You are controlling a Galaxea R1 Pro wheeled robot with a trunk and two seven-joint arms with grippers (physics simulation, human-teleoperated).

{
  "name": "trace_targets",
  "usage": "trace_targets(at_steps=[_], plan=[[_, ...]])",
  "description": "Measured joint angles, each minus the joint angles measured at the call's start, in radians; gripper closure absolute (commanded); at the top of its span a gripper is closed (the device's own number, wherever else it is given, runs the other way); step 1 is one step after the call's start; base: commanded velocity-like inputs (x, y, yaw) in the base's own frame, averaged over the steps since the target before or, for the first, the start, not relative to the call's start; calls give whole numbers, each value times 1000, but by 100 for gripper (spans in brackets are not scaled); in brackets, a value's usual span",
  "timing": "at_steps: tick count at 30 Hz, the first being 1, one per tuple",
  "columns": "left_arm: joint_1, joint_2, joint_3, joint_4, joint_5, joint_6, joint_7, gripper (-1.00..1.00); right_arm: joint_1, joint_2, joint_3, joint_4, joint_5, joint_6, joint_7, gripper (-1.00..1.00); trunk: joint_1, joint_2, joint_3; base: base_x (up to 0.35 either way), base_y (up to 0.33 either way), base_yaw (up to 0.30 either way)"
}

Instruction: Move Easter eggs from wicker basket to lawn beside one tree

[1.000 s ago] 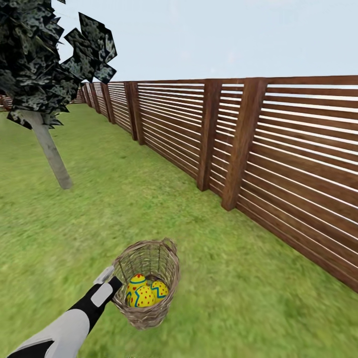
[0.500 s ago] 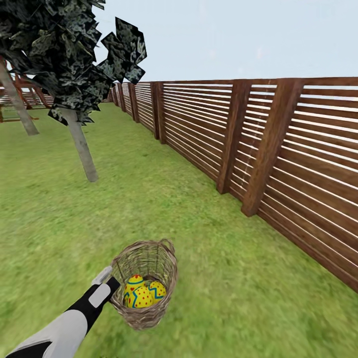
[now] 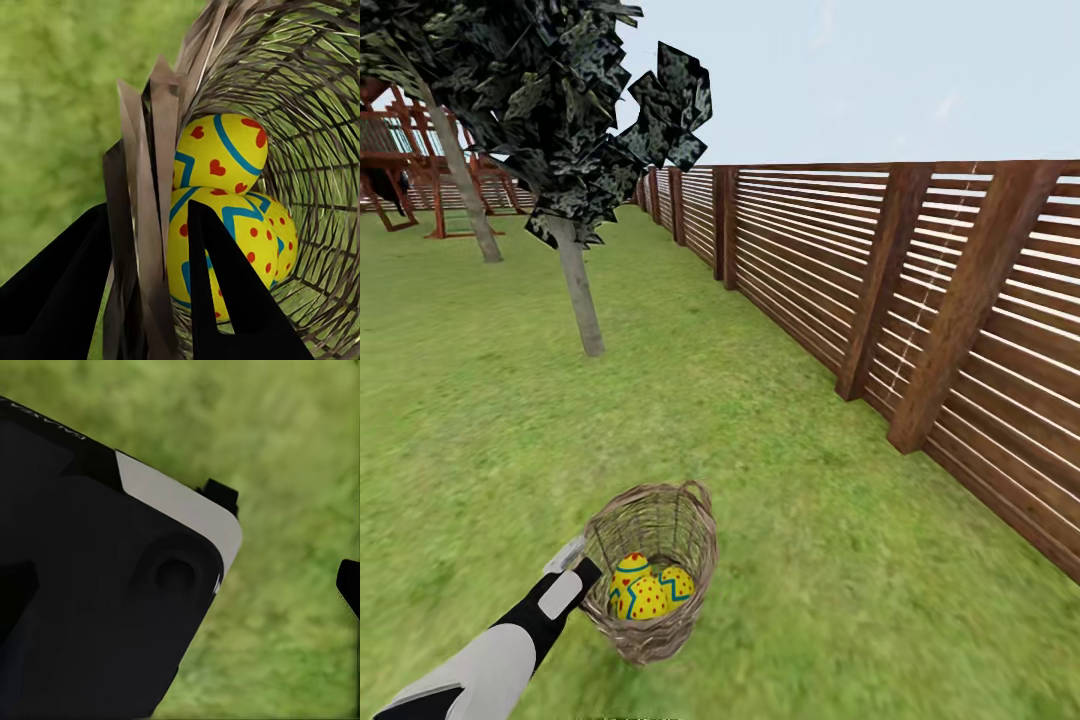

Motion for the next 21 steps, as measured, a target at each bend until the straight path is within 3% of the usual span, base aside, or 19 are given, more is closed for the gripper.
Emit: trace_targets(at_steps=[16,21], plan=[[0,1,3,0,2,0,-2,100,0,0,0,0,5,0,0,-100,0,0,0,0,0,288],[0,1,2,0,0,-1,-2,100,0,2,0,0,58,-3,0,-100,0,0,-2,0,0,288]])
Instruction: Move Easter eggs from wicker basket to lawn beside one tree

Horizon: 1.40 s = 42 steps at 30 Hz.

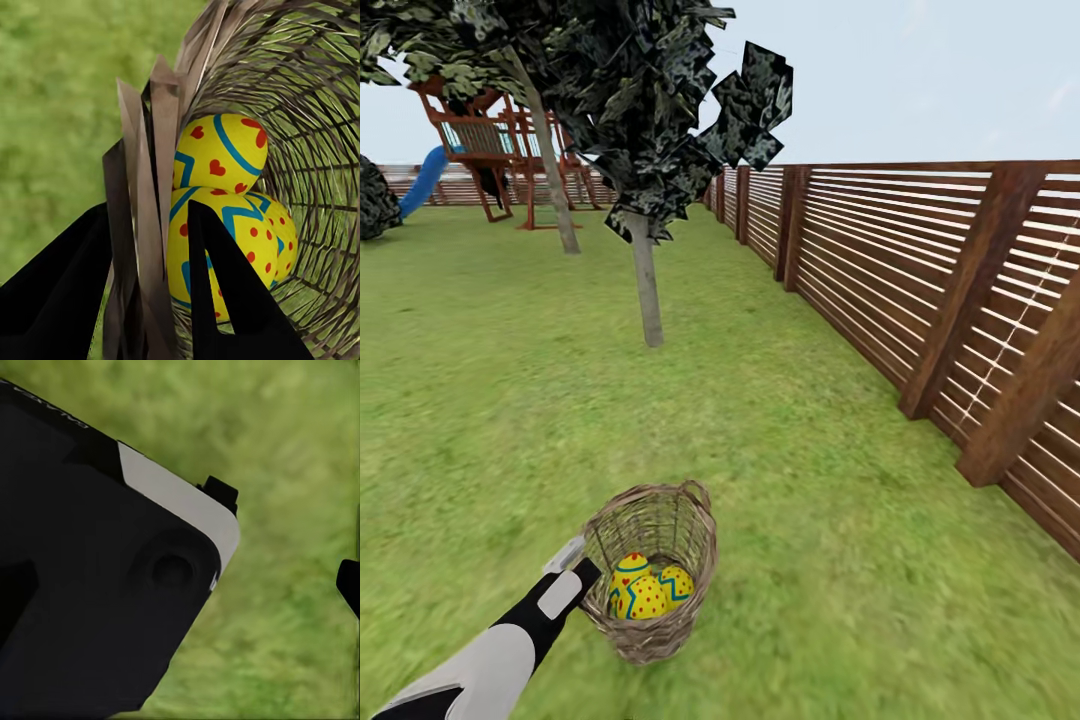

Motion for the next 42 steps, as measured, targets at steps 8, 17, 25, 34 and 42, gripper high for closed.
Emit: trace_targets(at_steps=[8,17,25,34,42], plan=[[0,1,0,0,-1,0,0,100,0,0,0,-1,-4,2,-1,-100,0,0,-4,0,0,268],[0,1,1,0,-1,0,0,100,0,0,0,-9,30,3,-6,-100,0,0,-4,0,0,28],[0,0,0,0,-1,0,0,100,0,3,0,-8,33,0,-6,-100,0,0,-10,0,0,226],[0,1,2,0,0,0,0,100,0,0,0,-8,37,3,-6,-100,-1,0,-14,175,0,120],[0,2,1,0,0,0,0,100,0,-2,0,-7,34,3,-6,-100,-1,0,-14,339,0,0]])
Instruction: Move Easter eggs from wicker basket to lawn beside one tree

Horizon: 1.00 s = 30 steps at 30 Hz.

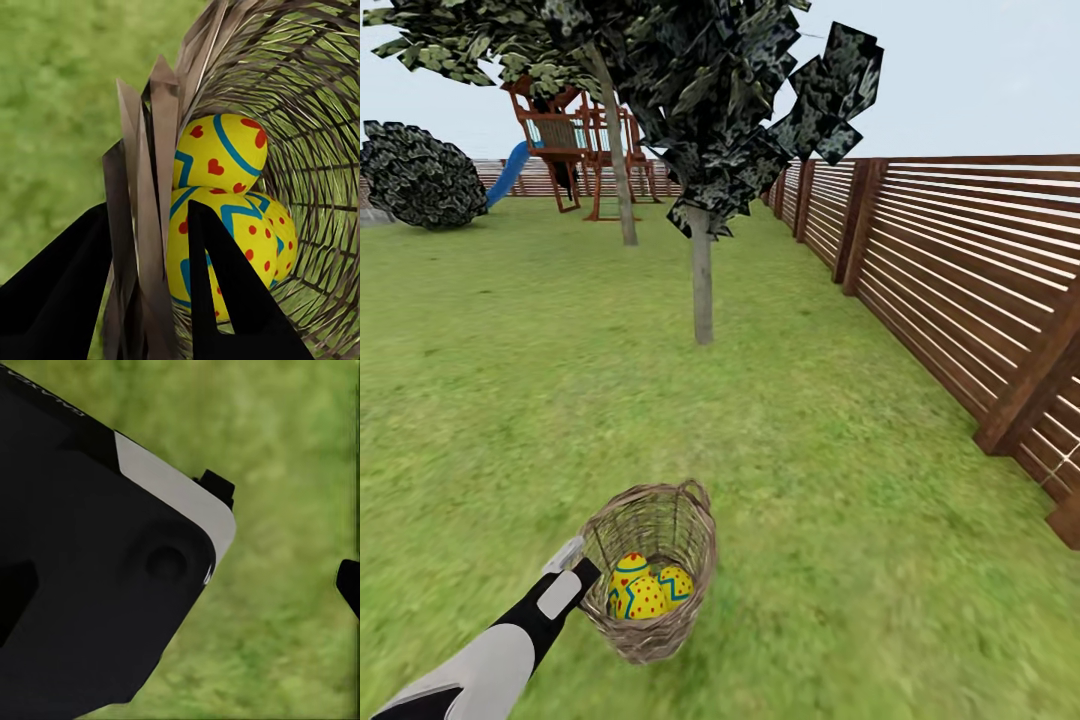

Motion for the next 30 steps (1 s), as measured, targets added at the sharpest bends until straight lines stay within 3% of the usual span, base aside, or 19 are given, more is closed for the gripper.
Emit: trace_targets(at_steps=[7,12,21,30], plan=[[0,0,-1,0,2,0,-2,100,0,0,0,0,-2,0,0,-100,0,0,0,340,15,0],[1,10,2,1,-2,0,-38,100,0,-1,0,0,-2,0,0,-100,0,0,0,340,106,0],[1,11,0,1,-4,0,-40,100,0,0,0,1,-2,-2,0,-100,0,0,0,340,91,158],[2,11,1,2,-3,0,-40,100,0,-2,0,0,-3,-2,0,-100,0,0,0,340,5,13]])
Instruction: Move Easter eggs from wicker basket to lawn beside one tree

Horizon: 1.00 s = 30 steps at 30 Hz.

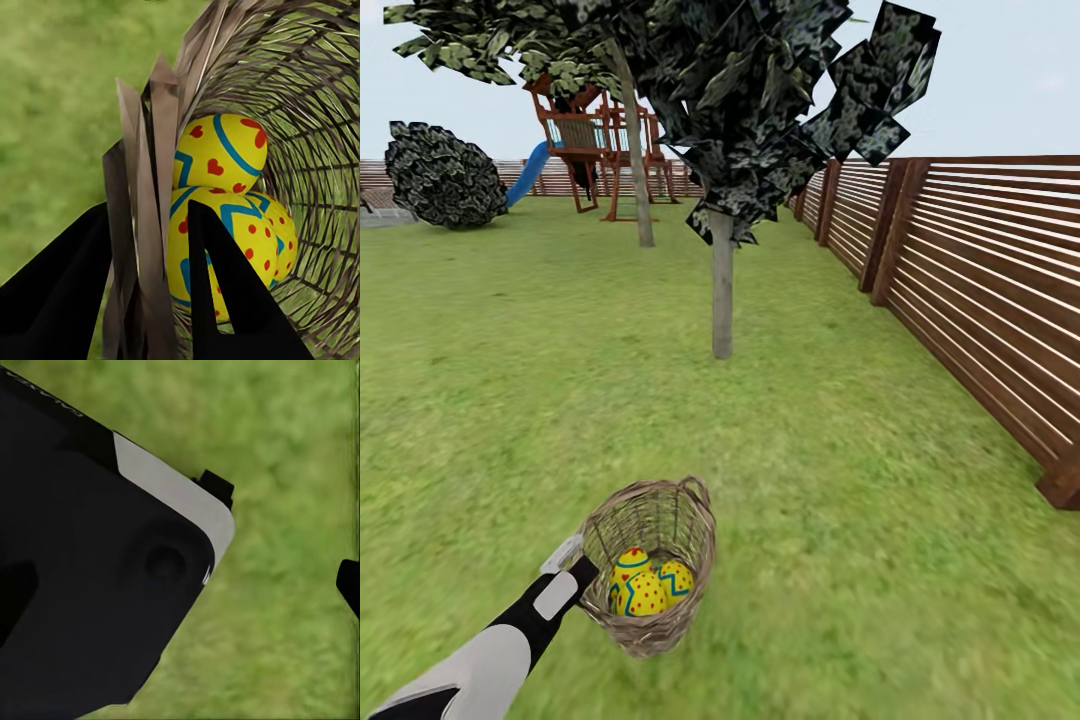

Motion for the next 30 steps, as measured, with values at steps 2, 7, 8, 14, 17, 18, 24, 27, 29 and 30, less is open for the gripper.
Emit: trace_targets(at_steps=[2,7,8,14,17,18,24,27,29,30], plan=[[0,0,0,0,1,0,0,100,0,0,0,0,0,-1,0,-100,0,0,0,340,0,0],[0,0,0,0,0,0,0,100,0,6,0,1,-4,-1,0,-100,0,0,0,340,0,0],[0,0,-1,0,1,0,0,100,0,6,0,1,-4,-1,0,-100,0,0,0,340,0,0],[0,0,0,0,1,0,0,100,0,6,0,1,-5,-1,0,-100,0,0,0,340,0,0],[0,0,0,0,0,0,0,100,0,7,0,1,-3,-1,0,-100,0,0,0,340,0,0],[-1,0,-1,0,0,0,0,100,0,6,0,3,-5,-1,0,-100,0,0,0,340,0,0],[-1,0,-1,0,2,1,0,100,0,8,0,3,-5,-1,2,-100,0,0,0,340,0,0],[0,0,0,0,3,1,0,100,0,8,-1,2,-8,-1,2,-100,0,0,0,340,0,57],[-1,0,0,0,2,1,0,100,0,7,-2,0,-8,-2,2,-100,0,0,0,340,0,228],[0,0,0,0,1,1,0,100,0,7,-2,0,-7,-1,2,-100,0,0,0,340,0,83]])
